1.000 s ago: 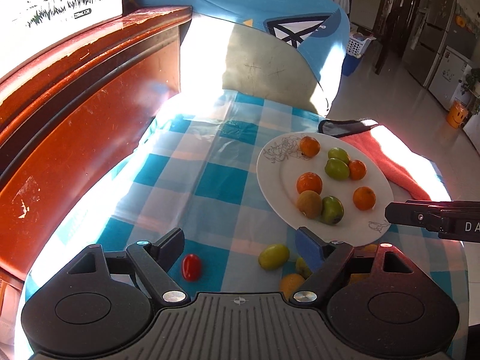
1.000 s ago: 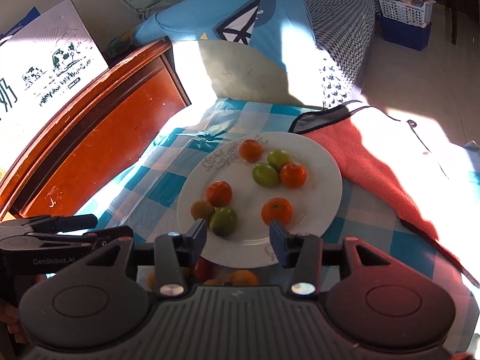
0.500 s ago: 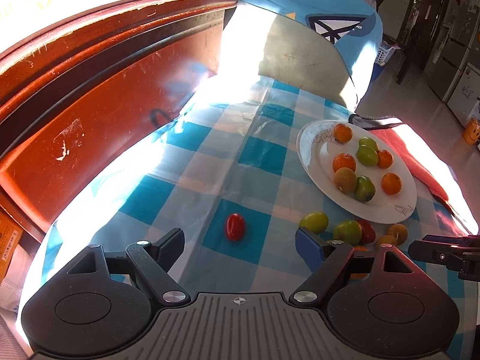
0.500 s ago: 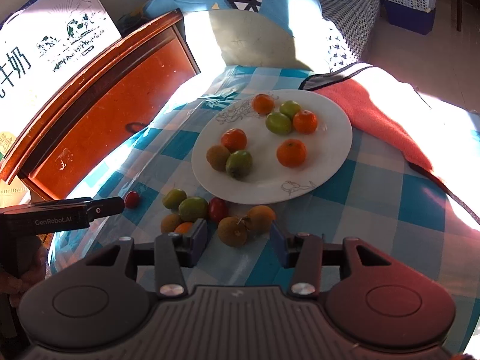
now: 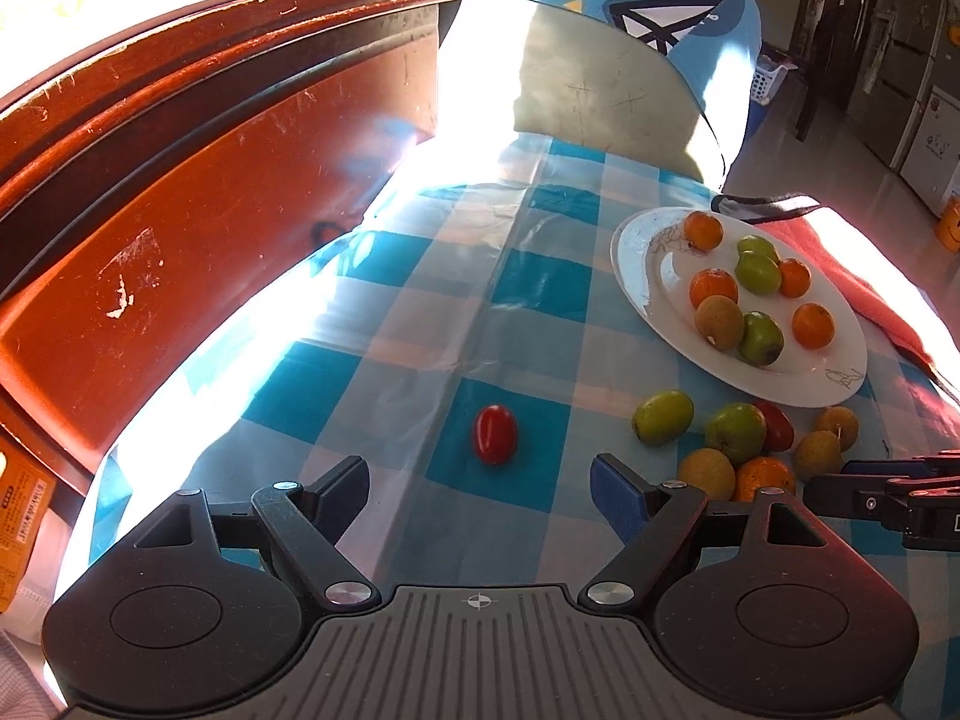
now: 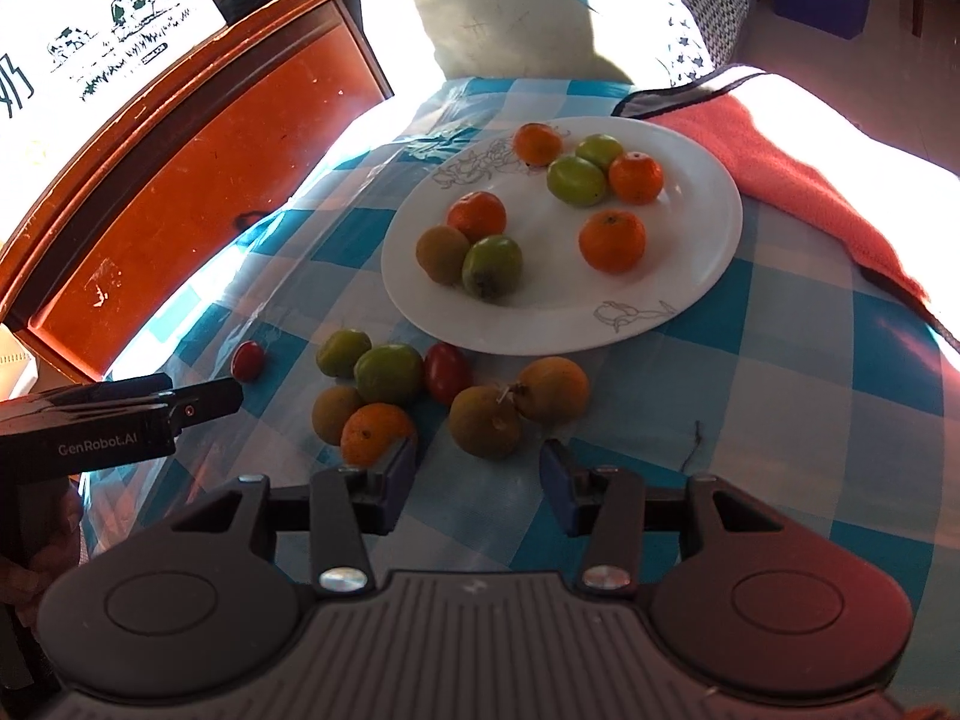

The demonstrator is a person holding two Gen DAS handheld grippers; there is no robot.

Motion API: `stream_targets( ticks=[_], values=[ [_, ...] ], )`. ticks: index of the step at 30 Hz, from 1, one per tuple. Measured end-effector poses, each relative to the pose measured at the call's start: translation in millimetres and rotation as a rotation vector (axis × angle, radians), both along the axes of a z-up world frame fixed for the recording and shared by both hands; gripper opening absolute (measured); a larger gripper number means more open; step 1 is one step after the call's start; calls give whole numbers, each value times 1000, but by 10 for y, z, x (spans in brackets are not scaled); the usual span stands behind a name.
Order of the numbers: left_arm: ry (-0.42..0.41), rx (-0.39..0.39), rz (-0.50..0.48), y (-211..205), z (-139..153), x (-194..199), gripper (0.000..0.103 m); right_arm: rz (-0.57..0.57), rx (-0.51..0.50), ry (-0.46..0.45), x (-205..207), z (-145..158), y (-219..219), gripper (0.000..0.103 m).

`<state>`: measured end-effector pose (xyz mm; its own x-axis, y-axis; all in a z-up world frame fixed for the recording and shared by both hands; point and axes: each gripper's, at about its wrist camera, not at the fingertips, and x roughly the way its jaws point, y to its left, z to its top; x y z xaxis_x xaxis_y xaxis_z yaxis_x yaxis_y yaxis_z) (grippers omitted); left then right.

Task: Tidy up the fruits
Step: 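Grasp the red tomato with the left gripper while the right grasps a brown fruit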

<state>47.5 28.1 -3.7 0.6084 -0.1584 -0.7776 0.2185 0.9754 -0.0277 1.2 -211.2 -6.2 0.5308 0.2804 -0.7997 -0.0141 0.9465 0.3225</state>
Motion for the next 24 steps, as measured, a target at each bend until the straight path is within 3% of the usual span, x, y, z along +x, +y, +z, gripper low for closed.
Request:
stream_targets(
  ticks=[6,10,24],
  values=[
    [-19,-10,13,-30,-67,98,79,-24,-4,-13,6,-2,-8,44],
    [-14,-15,11,-32,-125,148,65,-33,-8,-19,13,-5,-15,39],
    [-39,7,-6,-66,-188,191,36,-40,-7,-35,10,-17,-20,27]
  ],
)
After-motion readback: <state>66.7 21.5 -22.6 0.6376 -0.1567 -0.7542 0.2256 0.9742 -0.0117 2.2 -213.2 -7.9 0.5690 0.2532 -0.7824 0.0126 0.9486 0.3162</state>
